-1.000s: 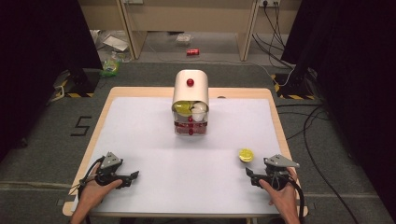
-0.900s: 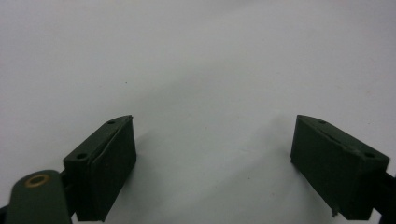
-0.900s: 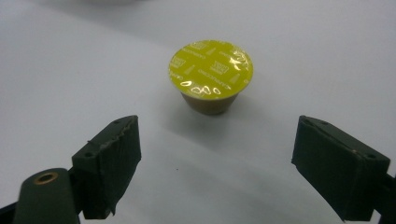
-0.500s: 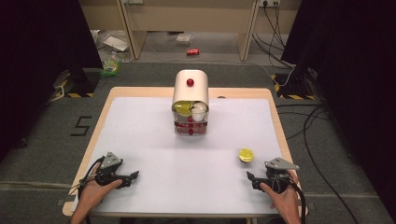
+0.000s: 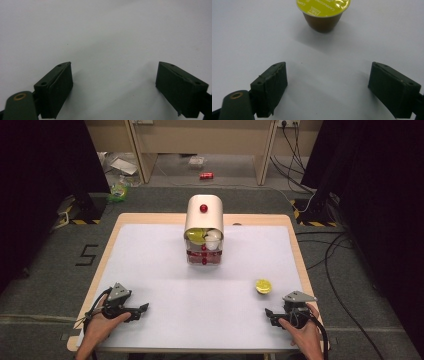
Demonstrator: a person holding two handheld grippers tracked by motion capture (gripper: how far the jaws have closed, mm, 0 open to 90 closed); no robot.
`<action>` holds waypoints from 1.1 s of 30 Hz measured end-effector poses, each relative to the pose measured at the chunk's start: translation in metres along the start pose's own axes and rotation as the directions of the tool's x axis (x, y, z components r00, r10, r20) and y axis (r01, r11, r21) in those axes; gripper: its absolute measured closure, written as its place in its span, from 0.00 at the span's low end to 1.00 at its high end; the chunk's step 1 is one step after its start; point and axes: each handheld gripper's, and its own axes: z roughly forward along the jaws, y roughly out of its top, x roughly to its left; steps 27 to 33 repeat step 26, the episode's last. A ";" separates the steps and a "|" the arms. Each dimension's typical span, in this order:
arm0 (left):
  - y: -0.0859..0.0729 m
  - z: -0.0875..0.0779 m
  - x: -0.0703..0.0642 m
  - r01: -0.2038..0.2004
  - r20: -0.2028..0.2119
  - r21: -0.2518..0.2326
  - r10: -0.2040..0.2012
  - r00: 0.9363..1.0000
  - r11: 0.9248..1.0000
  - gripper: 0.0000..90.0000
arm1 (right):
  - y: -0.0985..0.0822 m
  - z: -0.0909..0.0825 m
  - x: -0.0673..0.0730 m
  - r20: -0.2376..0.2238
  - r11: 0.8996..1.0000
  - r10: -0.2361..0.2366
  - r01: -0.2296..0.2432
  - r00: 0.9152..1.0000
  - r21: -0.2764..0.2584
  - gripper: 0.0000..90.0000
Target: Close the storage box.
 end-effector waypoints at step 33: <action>0.000 0.000 0.000 0.000 -0.001 0.000 0.000 1.000 1.000 0.15 | -0.006 0.000 0.001 0.001 0.999 -0.020 0.020 1.000 -0.032 0.17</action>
